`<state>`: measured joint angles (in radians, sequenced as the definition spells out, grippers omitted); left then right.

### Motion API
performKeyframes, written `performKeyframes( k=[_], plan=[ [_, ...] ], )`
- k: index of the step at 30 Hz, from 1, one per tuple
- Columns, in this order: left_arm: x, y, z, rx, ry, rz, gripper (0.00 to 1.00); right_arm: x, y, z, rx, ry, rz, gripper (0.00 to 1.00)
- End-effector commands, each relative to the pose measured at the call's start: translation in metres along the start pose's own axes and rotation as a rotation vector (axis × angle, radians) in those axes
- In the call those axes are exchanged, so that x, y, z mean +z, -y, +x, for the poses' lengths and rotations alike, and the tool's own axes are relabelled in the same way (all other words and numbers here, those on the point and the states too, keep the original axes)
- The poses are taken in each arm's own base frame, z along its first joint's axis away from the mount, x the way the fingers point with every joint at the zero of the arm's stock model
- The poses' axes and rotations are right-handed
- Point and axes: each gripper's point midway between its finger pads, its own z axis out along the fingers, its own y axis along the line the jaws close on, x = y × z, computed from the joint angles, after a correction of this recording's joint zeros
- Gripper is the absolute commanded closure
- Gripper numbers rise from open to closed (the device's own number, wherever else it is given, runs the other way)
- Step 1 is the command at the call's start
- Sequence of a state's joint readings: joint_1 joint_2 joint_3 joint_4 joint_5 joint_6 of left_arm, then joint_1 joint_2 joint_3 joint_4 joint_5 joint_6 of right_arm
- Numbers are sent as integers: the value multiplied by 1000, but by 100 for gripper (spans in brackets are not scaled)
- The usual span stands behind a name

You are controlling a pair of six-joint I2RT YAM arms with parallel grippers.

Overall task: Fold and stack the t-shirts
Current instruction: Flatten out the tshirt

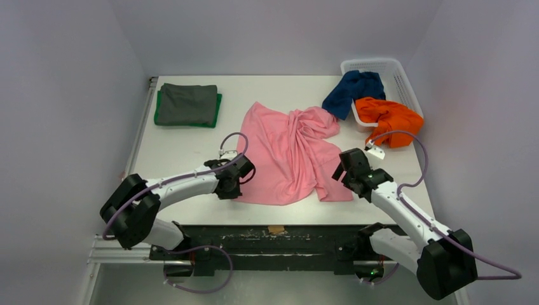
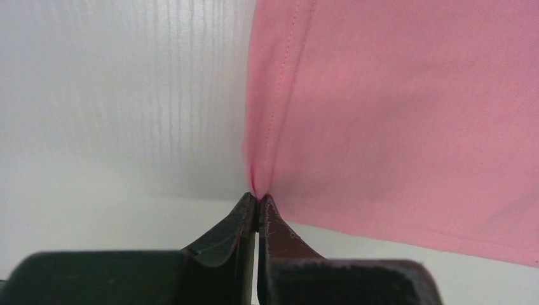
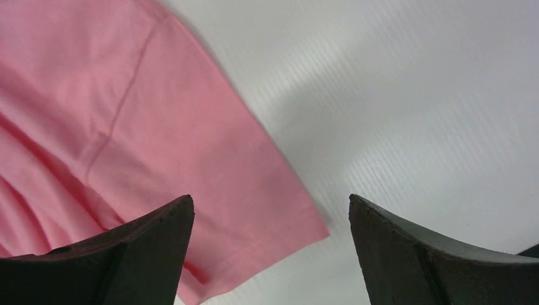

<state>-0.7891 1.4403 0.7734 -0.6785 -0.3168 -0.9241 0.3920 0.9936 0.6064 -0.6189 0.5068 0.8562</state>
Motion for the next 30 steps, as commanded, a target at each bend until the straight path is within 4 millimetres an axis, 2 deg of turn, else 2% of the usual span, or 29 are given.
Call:
performKeyframes(
  k=[1,8,15,17,20,21,22,25,27,30],
  plan=[
    [-6,-13,-13,-7,68,-21,100,9,23,33,-1,-88,90,15],
    [-7,-17,-19,-15,97,-26,100,25,13,57,0,-162,53,39],
    [-5,-19,-21,-19,103,-37,100,37,20,69,-67,-219,132,57],
    [-5,-20,-21,-21,101,-41,100,38,21,72,-84,-229,138,65],
    [-6,-22,-22,-26,101,-45,100,38,20,77,-94,-250,120,84],
    [-8,-21,-23,-30,105,-42,100,38,20,76,-93,-245,114,94],
    [-10,-20,-25,-34,112,-34,100,37,19,74,-91,-234,107,100],
    [-26,-13,-39,-60,160,14,100,28,10,53,-82,-173,64,100],
    [-46,-8,-56,-81,223,61,100,14,-2,24,-57,-99,20,100],
    [-91,-8,-89,-116,358,137,100,-22,-18,-32,11,62,-76,100]
  ],
)
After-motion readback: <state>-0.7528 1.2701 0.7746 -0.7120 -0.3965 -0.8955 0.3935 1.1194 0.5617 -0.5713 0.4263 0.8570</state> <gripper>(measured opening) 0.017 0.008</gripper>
